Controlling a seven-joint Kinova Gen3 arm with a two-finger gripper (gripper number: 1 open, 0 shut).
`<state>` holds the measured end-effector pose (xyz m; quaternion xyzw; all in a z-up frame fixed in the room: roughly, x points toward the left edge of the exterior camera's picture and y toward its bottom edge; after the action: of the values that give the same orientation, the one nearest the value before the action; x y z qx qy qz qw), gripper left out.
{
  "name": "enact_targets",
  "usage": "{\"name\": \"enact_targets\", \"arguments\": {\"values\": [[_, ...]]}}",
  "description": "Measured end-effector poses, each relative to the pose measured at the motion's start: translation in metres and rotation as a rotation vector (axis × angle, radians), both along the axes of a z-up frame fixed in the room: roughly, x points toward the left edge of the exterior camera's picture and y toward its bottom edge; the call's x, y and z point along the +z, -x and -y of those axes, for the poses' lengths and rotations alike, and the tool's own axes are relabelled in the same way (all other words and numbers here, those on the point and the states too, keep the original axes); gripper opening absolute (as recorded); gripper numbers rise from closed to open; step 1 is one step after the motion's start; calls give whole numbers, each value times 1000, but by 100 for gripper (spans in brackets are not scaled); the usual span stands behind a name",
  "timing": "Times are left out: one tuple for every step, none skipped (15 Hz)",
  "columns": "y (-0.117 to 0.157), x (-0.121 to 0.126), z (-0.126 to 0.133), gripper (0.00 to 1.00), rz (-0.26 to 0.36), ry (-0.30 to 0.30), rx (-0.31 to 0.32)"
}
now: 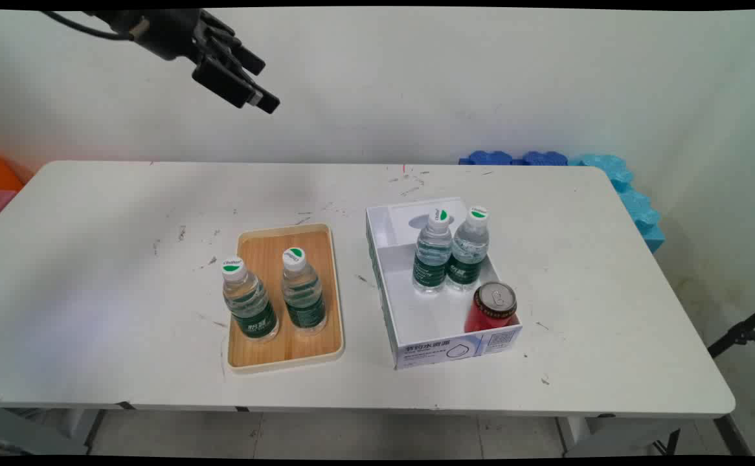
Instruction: Pick up the green bottle from the white box
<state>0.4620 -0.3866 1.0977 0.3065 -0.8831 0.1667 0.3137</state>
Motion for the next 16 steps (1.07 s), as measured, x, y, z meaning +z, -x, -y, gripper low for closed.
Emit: {"name": "enact_targets", "arguments": {"values": [[3,-2,-1,100,-3,5,-9],[7,-6,-3,100,-6,8,-20],[13,-12,-5,100,-10,9,-31],[19,-17,-7,100,-12,9,-42],[27,-26,-9,100,-13,7,-55],[36,-37,-11,100,-10,-1,-69],[45,-48,-12,100,-8,-13,-79],[55,-62,-14,100,-3,-28,-91],[65,-76,-15,100,3,-44,-102],[73,-87,-15,100,6,-53,-107],[79,-95,-14,100,9,-60,-111],[87,-105,-13,100,10,-68,-114],[92,-112,-12,100,10,-75,-116],[100,-122,-10,100,8,-82,-120],[106,-129,-8,100,6,-87,-122],[113,-138,-6,100,2,-94,-125]]}}
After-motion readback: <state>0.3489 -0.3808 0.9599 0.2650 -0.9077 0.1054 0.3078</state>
